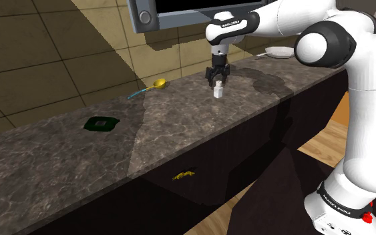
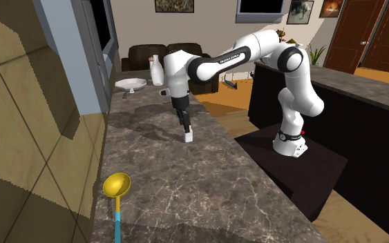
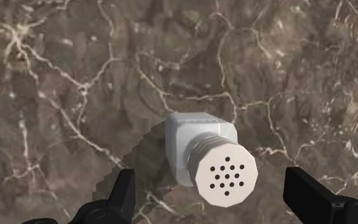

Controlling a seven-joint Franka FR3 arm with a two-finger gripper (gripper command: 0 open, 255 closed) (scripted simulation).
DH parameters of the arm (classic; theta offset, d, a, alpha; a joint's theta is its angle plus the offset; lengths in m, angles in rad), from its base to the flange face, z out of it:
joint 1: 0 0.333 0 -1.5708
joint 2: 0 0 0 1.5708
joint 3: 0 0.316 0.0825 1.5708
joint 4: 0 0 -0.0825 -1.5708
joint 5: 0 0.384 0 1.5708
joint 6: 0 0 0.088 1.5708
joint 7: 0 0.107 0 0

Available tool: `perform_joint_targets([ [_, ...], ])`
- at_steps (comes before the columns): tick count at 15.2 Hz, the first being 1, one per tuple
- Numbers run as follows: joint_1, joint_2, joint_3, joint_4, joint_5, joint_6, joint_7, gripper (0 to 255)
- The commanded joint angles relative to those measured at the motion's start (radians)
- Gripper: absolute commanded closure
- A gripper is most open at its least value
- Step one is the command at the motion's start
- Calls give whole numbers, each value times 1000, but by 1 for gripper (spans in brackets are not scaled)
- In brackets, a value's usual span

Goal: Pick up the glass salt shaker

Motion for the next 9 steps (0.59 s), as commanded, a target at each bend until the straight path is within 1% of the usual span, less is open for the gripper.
perform_joint_targets([
  [1, 1, 5, 1, -21, 1, 26, -3, 0],
  [3, 1, 6, 1, -27, 2, 33, -4, 0],
  [4, 0, 9, 1, -23, 2, 32, -5, 255],
  [9, 0, 10, 1, -20, 2, 29, -5, 255],
])
